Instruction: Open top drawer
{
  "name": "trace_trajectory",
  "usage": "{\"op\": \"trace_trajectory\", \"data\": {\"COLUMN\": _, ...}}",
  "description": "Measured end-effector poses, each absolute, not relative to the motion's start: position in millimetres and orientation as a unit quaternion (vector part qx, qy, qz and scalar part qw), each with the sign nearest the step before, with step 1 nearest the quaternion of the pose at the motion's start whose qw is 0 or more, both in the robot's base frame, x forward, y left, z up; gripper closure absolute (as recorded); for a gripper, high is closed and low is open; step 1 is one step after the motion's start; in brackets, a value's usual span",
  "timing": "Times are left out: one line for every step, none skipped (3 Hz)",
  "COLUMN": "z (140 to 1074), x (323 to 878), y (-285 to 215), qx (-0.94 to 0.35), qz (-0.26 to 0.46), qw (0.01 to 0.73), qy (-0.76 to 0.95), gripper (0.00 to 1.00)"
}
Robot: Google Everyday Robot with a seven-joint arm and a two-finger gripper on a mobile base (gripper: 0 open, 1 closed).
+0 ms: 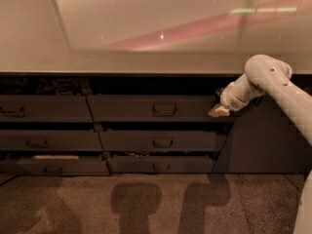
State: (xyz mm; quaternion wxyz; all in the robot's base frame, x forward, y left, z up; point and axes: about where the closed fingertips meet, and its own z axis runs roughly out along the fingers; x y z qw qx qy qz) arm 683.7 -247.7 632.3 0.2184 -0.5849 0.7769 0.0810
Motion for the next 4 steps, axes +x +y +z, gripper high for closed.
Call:
{"op": "trace_trajectory", "data": {"z": 632.2, "x": 683.7, "y": -247.6, "qx": -0.585, "qz": 0.081, "qw": 0.218, "qy": 0.777, "gripper": 0.89}}
{"op": "trace_trajectory", "data": {"z": 632.2, "x": 683.7, "y": -247.6, "qx": -0.585, "qz": 0.081, "qw": 0.218, "qy": 0.777, "gripper": 1.0}}
{"op": "trace_trajectory", "data": {"z": 632.5, "x": 683.7, "y": -247.6, "qx": -0.585, "qz": 0.081, "qw": 0.218, "qy": 0.777, "gripper": 1.0}}
{"op": "trace_trajectory", "data": {"z": 641.5, "x": 684.6, "y": -247.0, "qx": -0.585, "qz": 0.081, "qw": 0.218, "qy": 0.777, "gripper": 1.0}}
